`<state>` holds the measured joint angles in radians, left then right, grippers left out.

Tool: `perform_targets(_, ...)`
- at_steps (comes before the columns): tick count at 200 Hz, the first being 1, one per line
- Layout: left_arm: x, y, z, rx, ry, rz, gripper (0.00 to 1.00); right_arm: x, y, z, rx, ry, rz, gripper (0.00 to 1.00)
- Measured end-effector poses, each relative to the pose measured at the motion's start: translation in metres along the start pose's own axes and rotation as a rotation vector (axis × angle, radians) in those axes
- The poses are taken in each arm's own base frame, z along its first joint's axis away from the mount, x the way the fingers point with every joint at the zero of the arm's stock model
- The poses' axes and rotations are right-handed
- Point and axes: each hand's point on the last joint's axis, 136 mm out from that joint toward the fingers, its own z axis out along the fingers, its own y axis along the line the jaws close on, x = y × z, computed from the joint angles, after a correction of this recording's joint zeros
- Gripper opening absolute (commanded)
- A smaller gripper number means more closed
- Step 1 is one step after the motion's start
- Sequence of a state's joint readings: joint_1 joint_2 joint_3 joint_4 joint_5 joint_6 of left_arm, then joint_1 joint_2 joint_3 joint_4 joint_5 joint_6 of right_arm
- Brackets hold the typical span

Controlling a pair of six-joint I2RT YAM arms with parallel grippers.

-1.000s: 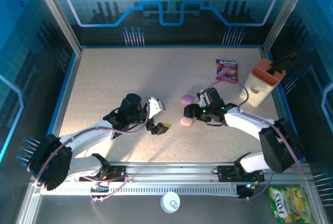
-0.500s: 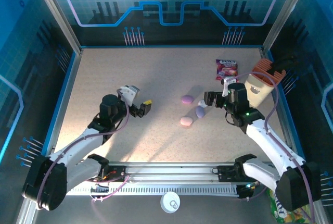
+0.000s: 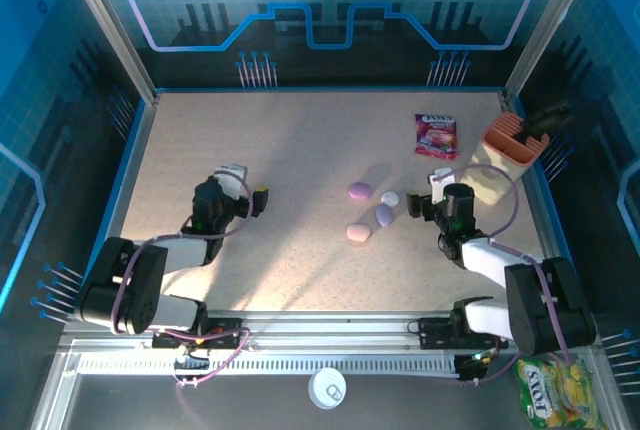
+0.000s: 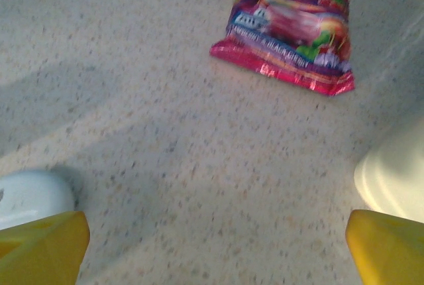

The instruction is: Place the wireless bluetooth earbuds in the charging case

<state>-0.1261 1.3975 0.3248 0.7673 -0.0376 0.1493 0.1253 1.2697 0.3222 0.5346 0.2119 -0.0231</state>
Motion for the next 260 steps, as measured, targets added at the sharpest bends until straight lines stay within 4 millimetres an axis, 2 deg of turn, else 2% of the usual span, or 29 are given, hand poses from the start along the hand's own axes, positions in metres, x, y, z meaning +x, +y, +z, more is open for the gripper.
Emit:
perform_targets(32, 0.005, 0.039, 0.01, -0.089, -0.007, -0.11, 0.99, -0.018, -0.004, 0.015, -0.019, -0.053, 0.025, 0.98)
perform_targets(46, 0.009, 0.048, 0.013, -0.11, -0.01, -0.142, 0.99, -0.024, -0.004, 0.023, -0.029, -0.08, 0.033, 0.98)
perform_targets(62, 0.015, 0.048, 0.015, -0.112, 0.002, -0.157, 0.99, -0.021, -0.001, 0.029, -0.043, -0.083, 0.038, 0.99)
perform_targets(98, 0.003, 0.05, 0.018, -0.111, -0.025, -0.173, 0.99, -0.015, 0.007, 0.039, -0.089, -0.083, 0.042, 1.0)
perform_targets(260, 0.002, 0.05, 0.018, -0.11, -0.028, -0.172, 0.99, -0.021, 0.009, 0.038, -0.124, -0.114, 0.045, 1.0)
